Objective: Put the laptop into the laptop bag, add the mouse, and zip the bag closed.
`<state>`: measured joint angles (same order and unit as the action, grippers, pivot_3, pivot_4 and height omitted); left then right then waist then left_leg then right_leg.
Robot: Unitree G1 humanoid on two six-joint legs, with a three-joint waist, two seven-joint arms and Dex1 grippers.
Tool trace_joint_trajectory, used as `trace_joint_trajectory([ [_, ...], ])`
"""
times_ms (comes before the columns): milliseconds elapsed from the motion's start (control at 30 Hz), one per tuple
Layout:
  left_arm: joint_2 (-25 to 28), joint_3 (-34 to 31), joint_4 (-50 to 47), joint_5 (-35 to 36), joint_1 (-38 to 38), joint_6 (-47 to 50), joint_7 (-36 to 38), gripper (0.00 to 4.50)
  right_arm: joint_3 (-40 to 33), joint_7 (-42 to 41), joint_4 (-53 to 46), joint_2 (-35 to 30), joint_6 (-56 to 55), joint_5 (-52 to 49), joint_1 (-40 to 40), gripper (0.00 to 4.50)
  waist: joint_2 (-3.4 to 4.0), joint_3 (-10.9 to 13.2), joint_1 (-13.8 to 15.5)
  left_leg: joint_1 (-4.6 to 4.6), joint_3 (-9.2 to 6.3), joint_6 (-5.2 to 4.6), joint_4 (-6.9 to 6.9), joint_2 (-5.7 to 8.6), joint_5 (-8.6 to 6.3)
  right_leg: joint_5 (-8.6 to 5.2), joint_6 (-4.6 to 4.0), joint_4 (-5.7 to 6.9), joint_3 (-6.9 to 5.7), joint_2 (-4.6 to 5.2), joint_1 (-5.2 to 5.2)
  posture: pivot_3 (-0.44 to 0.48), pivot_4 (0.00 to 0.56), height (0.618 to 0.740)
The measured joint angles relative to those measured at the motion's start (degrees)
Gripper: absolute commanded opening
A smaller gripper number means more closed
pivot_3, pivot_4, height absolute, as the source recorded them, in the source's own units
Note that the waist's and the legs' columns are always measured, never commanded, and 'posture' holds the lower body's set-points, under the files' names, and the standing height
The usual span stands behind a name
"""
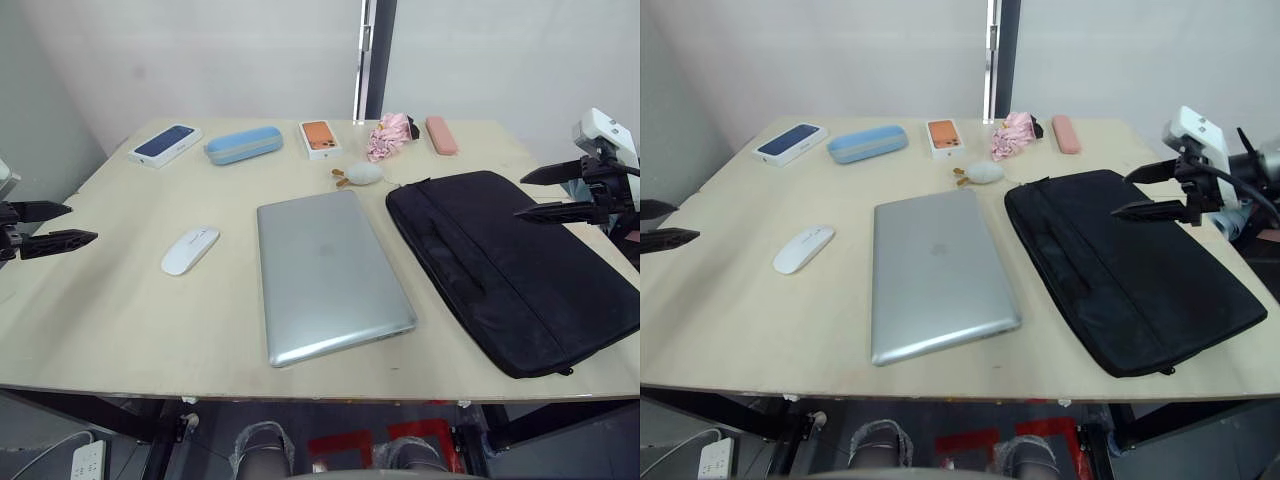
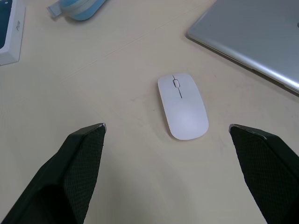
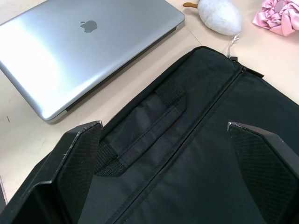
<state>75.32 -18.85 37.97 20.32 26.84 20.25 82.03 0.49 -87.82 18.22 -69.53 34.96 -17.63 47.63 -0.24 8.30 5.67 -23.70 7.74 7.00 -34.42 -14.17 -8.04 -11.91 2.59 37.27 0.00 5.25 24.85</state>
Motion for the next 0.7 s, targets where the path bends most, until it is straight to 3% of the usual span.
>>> trace_joint_trajectory([
  [133, 0.0, -0.1, -1.3, 1.9, 0.0, 6.7, 0.4, 4.44, 0.0, 0.5, -0.9, 0.5, 0.0, 0.1, -0.1, 4.5, 0.0, 0.0, 0.0, 0.01, 0.0, 0.0, 0.0, 0.0, 0.0, 0.0, 0.0, 0.01, 0.0, 0.0, -0.01, 0.0, 0.15, 0.74],
  [300, 0.3, -0.3, -7.9, 9.5, -0.1, 27.7, 2.5, 4.44, 1.9, 3.1, -4.2, 4.4, 0.0, 0.5, -0.1, 4.5, 0.0, 0.0, 0.0, 0.04, 0.02, 0.01, -0.03, 0.0, 0.0, 0.0, -0.01, 0.1, 0.03, 0.0, 0.03, 0.0, 0.15, 0.74],
  [433, -0.5, -0.2, -14.0, 13.7, 0.0, 41.4, -0.7, 4.44, 3.0, 5.6, -6.4, 8.3, -0.3, 1.3, -0.1, 4.5, 0.01, 0.0, -0.1, 0.04, 0.02, 0.01, -0.02, 0.03, 0.0, 0.0, -0.01, 0.09, 0.03, 0.02, 0.0, 0.0, 0.15, 0.74],
  [533, -2.9, 0.5, -18.3, 16.3, 0.0, 49.3, -3.8, 4.5, 5.0, 6.8, -7.6, 11.1, -1.4, 1.9, -0.1, 3.79, 0.01, 0.0, -0.1, 0.01, -0.02, 0.01, -0.04, 0.03, 0.01, 0.0, -0.01, 0.1, 0.0, 0.01, 0.0, 0.0, 0.15, 0.74],
  [700, -9.5, 2.2, -23.4, 21.6, 1.1, 63.1, -9.9, 4.5, 7.4, 9.2, -7.9, 14.6, -4.2, 4.2, -0.6, 2.03, 0.01, 0.0, 0.0, -0.08, -0.07, -0.01, -0.12, 0.06, 0.02, 0.01, -0.02, 0.11, -0.05, 0.02, 0.02, 0.0, 0.15, 0.74],
])
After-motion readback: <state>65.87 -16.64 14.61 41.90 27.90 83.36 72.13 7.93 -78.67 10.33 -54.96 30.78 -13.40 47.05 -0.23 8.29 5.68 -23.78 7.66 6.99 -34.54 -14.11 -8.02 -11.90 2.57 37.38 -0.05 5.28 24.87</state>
